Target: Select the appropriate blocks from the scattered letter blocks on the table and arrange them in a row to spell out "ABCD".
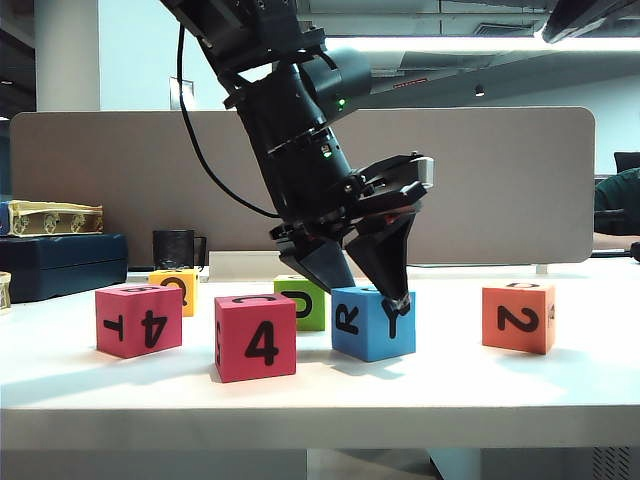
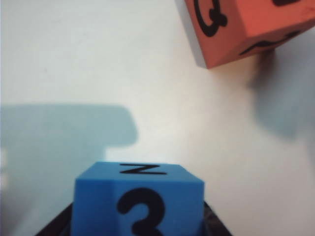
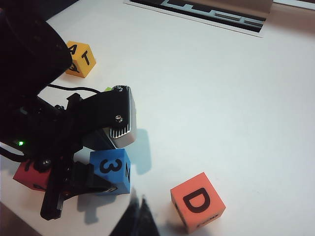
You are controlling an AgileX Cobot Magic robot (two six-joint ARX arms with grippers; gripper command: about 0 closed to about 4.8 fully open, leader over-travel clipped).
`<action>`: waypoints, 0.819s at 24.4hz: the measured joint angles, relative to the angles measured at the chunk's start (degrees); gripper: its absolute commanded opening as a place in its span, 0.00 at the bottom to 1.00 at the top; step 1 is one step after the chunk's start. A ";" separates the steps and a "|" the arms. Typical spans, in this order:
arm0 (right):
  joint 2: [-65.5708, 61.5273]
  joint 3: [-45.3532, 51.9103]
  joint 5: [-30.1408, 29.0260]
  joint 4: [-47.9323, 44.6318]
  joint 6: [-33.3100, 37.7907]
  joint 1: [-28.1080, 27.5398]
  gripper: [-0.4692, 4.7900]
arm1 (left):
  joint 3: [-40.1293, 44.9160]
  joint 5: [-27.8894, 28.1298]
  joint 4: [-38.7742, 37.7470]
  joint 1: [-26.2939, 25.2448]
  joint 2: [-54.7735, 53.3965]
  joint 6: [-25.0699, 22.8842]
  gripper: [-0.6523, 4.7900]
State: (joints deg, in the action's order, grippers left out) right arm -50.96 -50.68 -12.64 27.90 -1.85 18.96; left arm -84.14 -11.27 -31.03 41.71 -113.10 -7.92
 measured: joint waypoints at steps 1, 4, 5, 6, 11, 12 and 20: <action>0.00 0.00 0.00 0.00 0.00 0.00 0.09 | -0.02 0.00 0.15 0.00 0.00 0.00 0.66; 0.00 0.00 0.00 0.00 0.00 0.00 0.09 | -1.38 0.02 0.09 0.00 -0.04 0.00 0.65; 0.00 0.00 0.00 0.00 0.00 0.00 0.09 | -2.10 0.00 0.17 0.00 -0.04 0.00 0.61; 0.00 0.00 0.00 0.00 0.00 0.00 0.09 | -4.00 0.02 0.44 0.00 -0.04 -0.02 0.61; 0.00 0.00 0.00 0.02 0.00 0.00 0.09 | -9.62 5.64 3.32 -0.96 0.00 -1.16 0.61; 0.02 0.00 0.00 0.02 0.00 -0.02 0.09 | -9.79 6.38 4.37 -1.33 0.04 -1.46 0.61; 0.00 0.00 0.02 0.02 0.00 -0.02 0.09 | -10.80 7.23 16.66 -12.59 -2.51 -2.60 0.70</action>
State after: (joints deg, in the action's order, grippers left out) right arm -50.96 -50.68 -12.62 27.92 -1.85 18.94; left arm -94.94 -4.03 -14.37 29.12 -115.61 -10.52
